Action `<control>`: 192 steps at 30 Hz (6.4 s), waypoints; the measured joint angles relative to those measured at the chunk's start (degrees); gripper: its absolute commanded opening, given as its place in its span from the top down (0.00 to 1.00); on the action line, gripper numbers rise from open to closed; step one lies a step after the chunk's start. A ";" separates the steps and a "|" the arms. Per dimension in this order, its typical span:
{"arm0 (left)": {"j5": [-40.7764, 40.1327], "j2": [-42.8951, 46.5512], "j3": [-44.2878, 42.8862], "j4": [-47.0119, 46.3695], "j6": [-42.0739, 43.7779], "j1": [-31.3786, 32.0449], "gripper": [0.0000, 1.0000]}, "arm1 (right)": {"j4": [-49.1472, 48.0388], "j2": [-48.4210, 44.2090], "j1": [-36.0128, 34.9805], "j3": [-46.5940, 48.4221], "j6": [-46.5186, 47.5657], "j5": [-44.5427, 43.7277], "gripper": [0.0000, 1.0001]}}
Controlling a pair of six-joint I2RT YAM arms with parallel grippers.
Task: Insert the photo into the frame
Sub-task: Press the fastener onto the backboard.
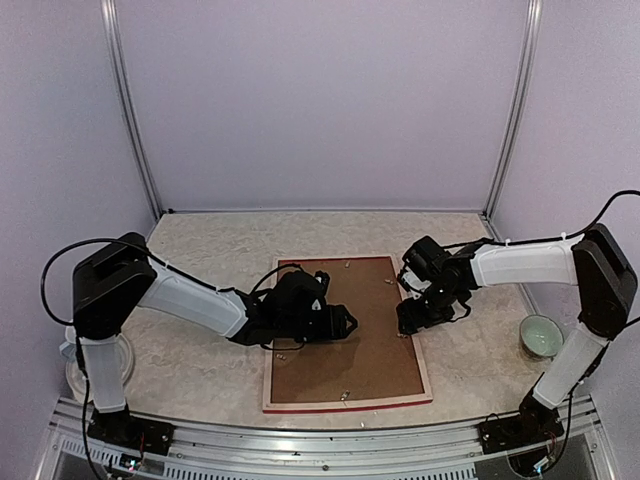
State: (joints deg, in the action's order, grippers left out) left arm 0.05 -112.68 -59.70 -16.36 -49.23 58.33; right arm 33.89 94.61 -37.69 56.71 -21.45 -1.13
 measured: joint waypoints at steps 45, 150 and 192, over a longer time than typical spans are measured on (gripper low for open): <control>0.13 -0.94 0.35 -2.51 -0.87 0.04 0.31 | -0.50 2.73 -1.97 0.68 -5.51 -3.30 0.88; -3.82 3.48 -7.45 7.15 10.40 -10.78 0.16 | 7.04 24.52 9.84 36.59 3.39 -7.72 0.19; -1.60 -3.58 -8.33 7.54 10.91 -11.08 0.16 | 6.71 28.39 9.25 38.05 2.60 -4.39 0.32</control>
State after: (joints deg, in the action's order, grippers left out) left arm -1.54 -116.27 -68.03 -8.82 -38.33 47.24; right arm 40.60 123.00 -28.45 94.76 -18.85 -5.52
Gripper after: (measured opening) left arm 0.837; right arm 0.692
